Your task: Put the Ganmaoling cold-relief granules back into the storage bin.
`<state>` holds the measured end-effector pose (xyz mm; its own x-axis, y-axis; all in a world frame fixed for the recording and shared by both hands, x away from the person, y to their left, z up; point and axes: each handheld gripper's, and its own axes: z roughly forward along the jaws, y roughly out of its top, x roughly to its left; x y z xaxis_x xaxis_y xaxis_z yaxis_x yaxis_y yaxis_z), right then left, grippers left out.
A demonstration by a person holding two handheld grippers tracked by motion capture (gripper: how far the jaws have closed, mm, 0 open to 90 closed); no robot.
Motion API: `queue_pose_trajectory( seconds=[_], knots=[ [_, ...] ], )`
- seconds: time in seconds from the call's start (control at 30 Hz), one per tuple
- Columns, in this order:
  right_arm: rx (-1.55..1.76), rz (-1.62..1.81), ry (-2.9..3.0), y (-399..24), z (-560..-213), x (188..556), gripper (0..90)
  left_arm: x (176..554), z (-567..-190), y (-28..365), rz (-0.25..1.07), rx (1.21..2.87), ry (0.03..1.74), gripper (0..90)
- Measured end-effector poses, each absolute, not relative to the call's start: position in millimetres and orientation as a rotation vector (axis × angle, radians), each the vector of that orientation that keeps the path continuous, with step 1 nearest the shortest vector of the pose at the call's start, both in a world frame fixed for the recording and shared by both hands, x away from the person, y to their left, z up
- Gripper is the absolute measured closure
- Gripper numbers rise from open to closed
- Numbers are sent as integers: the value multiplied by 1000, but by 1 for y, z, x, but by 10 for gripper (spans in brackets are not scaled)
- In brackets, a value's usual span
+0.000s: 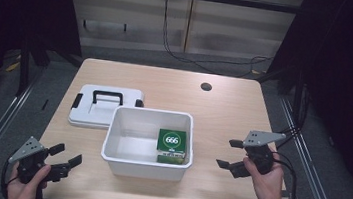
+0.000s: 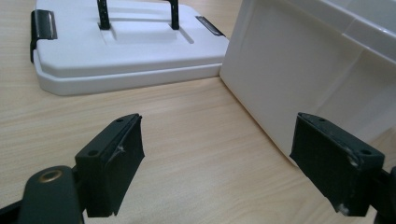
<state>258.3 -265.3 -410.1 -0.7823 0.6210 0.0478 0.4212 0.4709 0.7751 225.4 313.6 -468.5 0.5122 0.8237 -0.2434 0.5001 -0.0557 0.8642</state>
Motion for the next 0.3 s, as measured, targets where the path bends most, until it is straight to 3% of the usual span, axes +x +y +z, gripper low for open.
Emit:
queue_pose_trajectory(
  seconds=[0.3],
  knots=[
    [1032,1235,2401,-287,-434,254,155,224,-468,314,383,1712,1113,166]
  ],
)
